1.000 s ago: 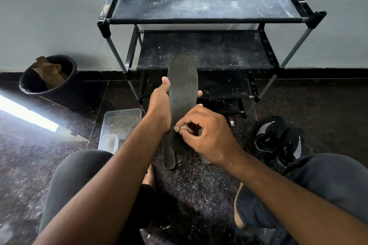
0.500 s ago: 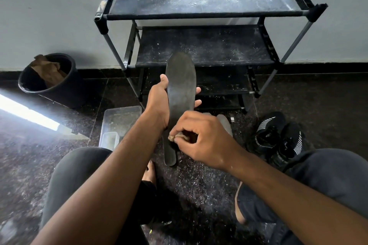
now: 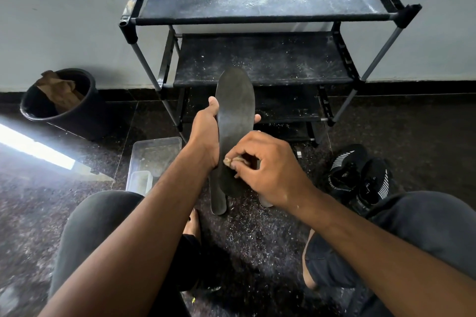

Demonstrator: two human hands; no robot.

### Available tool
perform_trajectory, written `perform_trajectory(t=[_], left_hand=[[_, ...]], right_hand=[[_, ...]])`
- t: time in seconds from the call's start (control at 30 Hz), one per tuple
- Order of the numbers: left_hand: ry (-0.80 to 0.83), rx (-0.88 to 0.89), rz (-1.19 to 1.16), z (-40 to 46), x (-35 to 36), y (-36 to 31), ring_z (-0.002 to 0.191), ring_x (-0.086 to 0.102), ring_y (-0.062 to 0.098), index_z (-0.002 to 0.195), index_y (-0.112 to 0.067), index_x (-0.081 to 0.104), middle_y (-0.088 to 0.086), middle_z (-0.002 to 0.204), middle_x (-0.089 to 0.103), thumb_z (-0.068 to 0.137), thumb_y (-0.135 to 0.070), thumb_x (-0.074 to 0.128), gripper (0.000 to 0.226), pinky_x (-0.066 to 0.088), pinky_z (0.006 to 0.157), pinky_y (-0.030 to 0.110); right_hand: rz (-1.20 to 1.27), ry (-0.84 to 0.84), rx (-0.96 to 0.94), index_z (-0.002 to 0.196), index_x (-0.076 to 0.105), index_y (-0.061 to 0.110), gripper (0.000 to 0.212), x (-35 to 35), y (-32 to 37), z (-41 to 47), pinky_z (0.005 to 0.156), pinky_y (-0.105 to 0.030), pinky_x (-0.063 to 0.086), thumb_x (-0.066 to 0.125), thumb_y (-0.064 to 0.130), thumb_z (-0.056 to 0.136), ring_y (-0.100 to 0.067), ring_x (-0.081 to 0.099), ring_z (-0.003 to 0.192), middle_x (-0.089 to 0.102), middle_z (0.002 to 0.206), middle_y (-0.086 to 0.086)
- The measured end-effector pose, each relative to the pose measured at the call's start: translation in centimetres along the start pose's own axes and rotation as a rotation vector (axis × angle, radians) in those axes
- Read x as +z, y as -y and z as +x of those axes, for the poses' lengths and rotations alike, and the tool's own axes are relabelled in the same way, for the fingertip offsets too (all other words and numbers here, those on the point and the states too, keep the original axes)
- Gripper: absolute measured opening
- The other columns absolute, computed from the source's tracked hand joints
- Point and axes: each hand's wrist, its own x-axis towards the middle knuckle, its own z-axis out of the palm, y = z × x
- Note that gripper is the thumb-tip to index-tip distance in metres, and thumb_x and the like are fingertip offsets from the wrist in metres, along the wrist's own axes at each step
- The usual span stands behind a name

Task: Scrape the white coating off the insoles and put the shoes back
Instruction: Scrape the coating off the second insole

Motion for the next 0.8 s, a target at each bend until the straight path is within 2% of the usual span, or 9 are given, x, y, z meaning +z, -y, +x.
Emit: perform_trajectory(t=[0.07,0.13,0.23,0.4,0.43,0.6,0.67,0.7,0.8], left_hand=[[-0.006,-0.005,-0.009,0.0,0.1,-0.1,0.102,0.076,0.034,0.125,-0.008,0.066,0.02,0.11,0.077,0.108,-0.059,0.03,0.065,0.059,0.087,0.052],[-0.015,0.0,-0.037,0.0,0.0,-0.3,0.102,0.076,0.034,0.125,-0.007,0.066,0.018,0.109,0.078,0.109,-0.058,0.03,0.065,0.059,0.087,0.052],[-0.017,0.015,-0.063,0.1,-0.1,-0.6,0.105,0.075,0.034,0.128,-0.005,0.064,0.017,0.111,0.078,0.109,-0.056,0.031,0.064,0.062,0.081,0.051],[-0.005,0.012,-0.047,-0.1,0.0,-0.6,0.097,0.077,0.033,0.123,-0.005,0.066,0.019,0.105,0.078,0.11,-0.055,0.029,0.064,0.062,0.074,0.048],[-0.007,0.013,-0.053,-0.1,0.0,-0.6,0.099,0.077,0.033,0.124,-0.005,0.066,0.018,0.107,0.078,0.11,-0.055,0.03,0.063,0.063,0.073,0.048],[-0.033,0.008,-0.098,0.3,-0.5,-0.7,0.107,0.074,0.036,0.135,-0.007,0.062,0.016,0.118,0.076,0.109,-0.057,0.032,0.064,0.062,0.078,0.051],[-0.032,0.023,-0.08,0.4,-0.6,-0.8,0.107,0.075,0.037,0.135,-0.006,0.062,0.017,0.118,0.076,0.109,-0.057,0.03,0.065,0.061,0.081,0.052],[-0.031,0.023,-0.057,0.4,-0.5,-0.7,0.105,0.075,0.037,0.134,-0.005,0.063,0.018,0.117,0.076,0.109,-0.057,0.03,0.066,0.061,0.082,0.052],[-0.03,0.022,0.029,0.7,-0.4,-0.3,0.105,0.074,0.038,0.13,-0.003,0.066,0.023,0.116,0.075,0.108,-0.058,0.032,0.068,0.062,0.084,0.051]], right_hand=[[-0.019,0.055,-0.004,0.083,0.076,0.012,0.012,0.0,0.3,-0.3,0.075,-0.009,0.046,0.074,0.001,0.08,-0.004,0.062,0.08,0.067,0.086,0.005],[-0.018,0.171,-0.027,0.082,0.077,0.013,0.012,0.0,0.8,-0.8,0.074,-0.004,0.042,0.074,0.001,0.08,0.001,0.061,0.081,0.067,0.086,0.006],[-0.005,0.244,-0.035,0.085,0.077,0.009,0.012,0.0,0.3,-0.6,0.071,-0.01,0.046,0.07,0.0,0.082,-0.006,0.062,0.081,0.066,0.087,0.004],[-0.051,0.096,-0.018,0.085,0.075,0.007,0.011,-0.7,-1.0,0.2,0.075,-0.026,0.053,0.071,-0.003,0.082,-0.008,0.064,0.084,0.067,0.09,0.0],[-0.055,0.097,-0.013,0.085,0.075,0.008,0.011,-0.6,-1.0,0.1,0.075,-0.025,0.053,0.071,-0.002,0.082,-0.008,0.064,0.084,0.066,0.09,0.001],[-0.122,0.341,0.073,0.084,0.078,0.017,0.008,-0.8,0.0,-0.4,0.072,-0.001,0.039,0.073,0.011,0.083,0.008,0.057,0.083,0.068,0.088,0.008],[-0.026,0.414,0.172,0.083,0.078,0.016,0.007,-1.9,-0.1,0.0,0.072,-0.007,0.046,0.076,0.011,0.081,0.006,0.063,0.078,0.072,0.085,0.005],[0.072,0.42,0.232,0.084,0.078,0.015,0.007,-2.6,-0.3,0.3,0.074,-0.016,0.054,0.076,0.009,0.08,-0.002,0.068,0.076,0.074,0.082,0.002],[0.264,0.221,0.353,0.087,0.078,0.009,0.008,-4.4,-1.3,1.4,0.082,-0.037,0.059,0.076,0.004,0.082,-0.02,0.074,0.083,0.077,0.083,-0.004]])
